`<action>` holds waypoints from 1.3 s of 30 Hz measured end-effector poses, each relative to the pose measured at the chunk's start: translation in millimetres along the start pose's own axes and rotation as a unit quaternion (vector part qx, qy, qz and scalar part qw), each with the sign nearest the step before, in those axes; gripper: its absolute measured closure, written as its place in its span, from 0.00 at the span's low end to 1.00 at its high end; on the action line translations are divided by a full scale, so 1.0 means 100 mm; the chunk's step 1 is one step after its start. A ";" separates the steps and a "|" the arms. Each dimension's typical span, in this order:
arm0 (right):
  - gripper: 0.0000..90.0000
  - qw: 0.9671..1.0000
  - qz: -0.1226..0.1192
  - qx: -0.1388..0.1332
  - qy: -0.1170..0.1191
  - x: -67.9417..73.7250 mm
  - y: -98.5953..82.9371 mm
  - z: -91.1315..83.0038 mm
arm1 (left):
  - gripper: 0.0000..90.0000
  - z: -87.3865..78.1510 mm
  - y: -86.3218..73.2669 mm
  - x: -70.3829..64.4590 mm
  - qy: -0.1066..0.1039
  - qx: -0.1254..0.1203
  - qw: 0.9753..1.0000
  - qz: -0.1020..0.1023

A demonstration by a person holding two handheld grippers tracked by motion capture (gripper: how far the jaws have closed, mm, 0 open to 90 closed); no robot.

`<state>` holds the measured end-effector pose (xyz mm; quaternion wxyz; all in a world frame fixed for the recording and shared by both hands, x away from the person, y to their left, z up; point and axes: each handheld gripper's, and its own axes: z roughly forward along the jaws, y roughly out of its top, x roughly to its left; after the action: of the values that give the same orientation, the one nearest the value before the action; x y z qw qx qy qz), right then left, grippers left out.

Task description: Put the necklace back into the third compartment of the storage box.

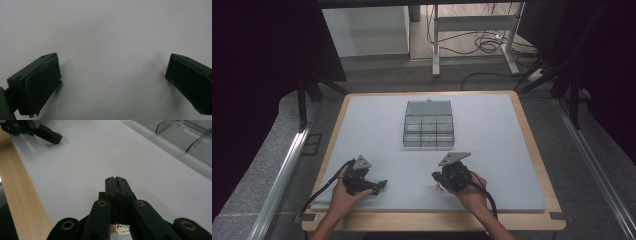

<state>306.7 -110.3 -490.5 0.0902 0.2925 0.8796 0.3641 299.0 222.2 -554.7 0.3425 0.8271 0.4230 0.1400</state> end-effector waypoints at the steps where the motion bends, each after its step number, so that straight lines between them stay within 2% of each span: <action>1: 0.97 1.000 0.000 0.000 0.000 0.00 0.00 0.00 | 0.00 0.00 0.00 0.00 0.000 0.000 1.000 0.000; 2: 0.97 1.000 0.003 -0.011 0.002 -0.02 0.02 -0.06 | 0.00 0.00 0.00 0.00 0.000 0.000 1.000 0.000; 10: 0.97 0.999 0.018 -0.041 0.014 -0.10 0.09 -0.26 | 0.00 0.00 0.00 0.00 0.000 -0.001 1.000 -0.002; 20: 0.97 0.997 0.033 -0.070 0.029 -0.21 0.17 -0.45 | 0.00 0.00 0.00 0.00 0.000 0.000 1.000 -0.002; 29: 0.98 0.997 0.038 -0.066 0.021 -0.31 0.26 -0.56 | 0.00 0.00 0.00 0.00 0.000 0.000 1.000 -0.002; 32: 0.98 0.997 0.035 -0.070 0.017 -0.32 0.32 -0.64 | 0.00 0.00 0.00 0.00 0.000 -0.001 1.000 -0.002; 33: 0.98 0.997 0.032 -0.073 0.012 -0.33 0.37 -0.72 | 0.00 0.00 0.00 0.00 -0.001 0.002 1.000 0.000; 39: 0.98 0.996 0.031 -0.081 0.010 -0.36 0.48 -0.86 | 0.00 0.00 0.00 0.00 -0.001 0.000 1.000 -0.002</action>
<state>325.7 -154.6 -397.4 0.0937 0.3080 0.8387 0.4393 298.9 222.1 -554.6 0.3430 0.8264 0.4245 0.1389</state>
